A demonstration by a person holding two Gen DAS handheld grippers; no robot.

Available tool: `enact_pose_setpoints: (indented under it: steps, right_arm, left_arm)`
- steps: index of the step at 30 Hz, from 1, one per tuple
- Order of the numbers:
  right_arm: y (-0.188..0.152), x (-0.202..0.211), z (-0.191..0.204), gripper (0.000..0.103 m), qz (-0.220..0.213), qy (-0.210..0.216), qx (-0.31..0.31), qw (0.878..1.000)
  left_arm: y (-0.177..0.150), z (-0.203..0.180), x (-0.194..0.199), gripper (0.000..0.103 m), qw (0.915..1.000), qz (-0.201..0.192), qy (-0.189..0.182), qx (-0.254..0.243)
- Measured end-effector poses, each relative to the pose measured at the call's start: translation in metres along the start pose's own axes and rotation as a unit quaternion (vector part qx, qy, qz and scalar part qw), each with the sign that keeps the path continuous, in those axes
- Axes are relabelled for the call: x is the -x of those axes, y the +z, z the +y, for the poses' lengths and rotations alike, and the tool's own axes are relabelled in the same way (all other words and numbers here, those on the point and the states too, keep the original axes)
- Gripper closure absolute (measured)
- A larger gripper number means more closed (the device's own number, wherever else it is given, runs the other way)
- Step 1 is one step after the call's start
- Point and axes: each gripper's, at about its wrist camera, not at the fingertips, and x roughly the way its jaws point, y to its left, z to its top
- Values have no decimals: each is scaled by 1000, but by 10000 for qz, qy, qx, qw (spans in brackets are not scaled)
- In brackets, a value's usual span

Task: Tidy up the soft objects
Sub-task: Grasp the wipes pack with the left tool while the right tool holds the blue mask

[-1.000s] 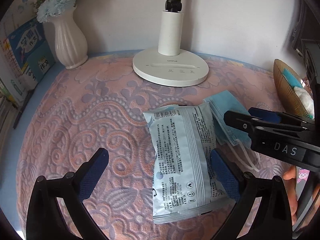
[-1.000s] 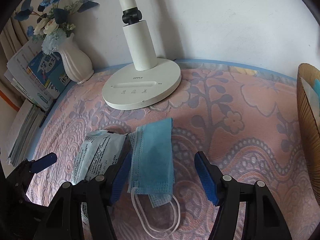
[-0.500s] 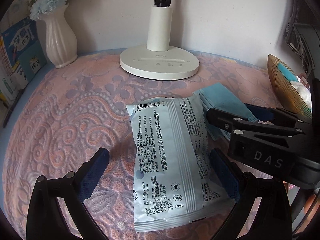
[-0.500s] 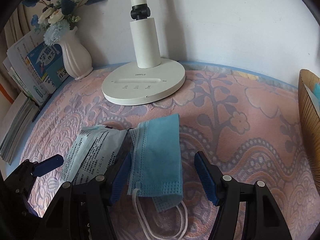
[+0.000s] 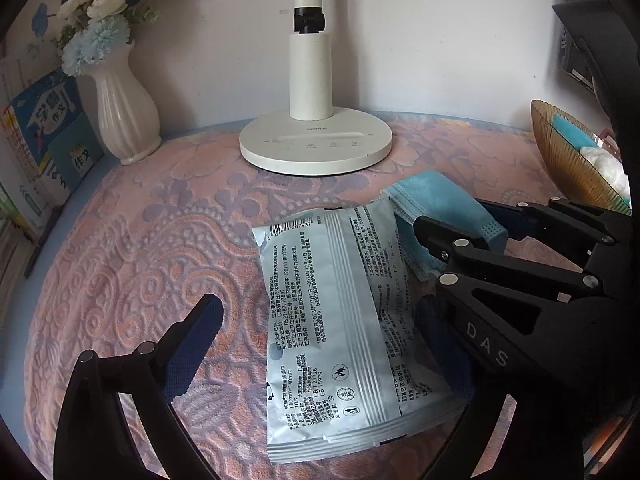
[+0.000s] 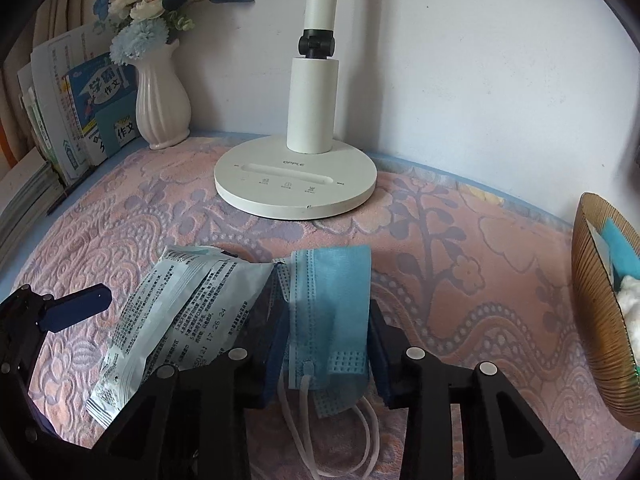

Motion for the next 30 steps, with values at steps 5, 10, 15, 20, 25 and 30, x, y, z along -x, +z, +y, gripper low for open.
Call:
enact_pose_setpoints:
  steps: [5,10,15,20,25,30]
  right_arm:
    - [-1,5,-1,75,-105,-34,-4,9999]
    - [-3,11,-4,78,-212,-26,-67,9997]
    - [-4,19,-13,80,-367,67,-331,9988]
    - [-6,35,-29,82,-626,307,-681,9952]
    - [-19,72,-51,82,-771,514,-1144,9891]
    - [-49,140,-73,82,-1015,423,-1360,9846]
  left_arm:
    - [-2,-4,2,41,9998,-41,-184,-91]
    - [-5,-9,12,54,9993,-274,-181,-201]
    - [-4,3,20,56,9980,-484,-399,59]
    - [-3,9,21,56,9971,-481,-554,204]
    - [-3,4,21,56,9977,-497,-447,100]
    - [-2,3,24,56,9976,-542,-427,80]
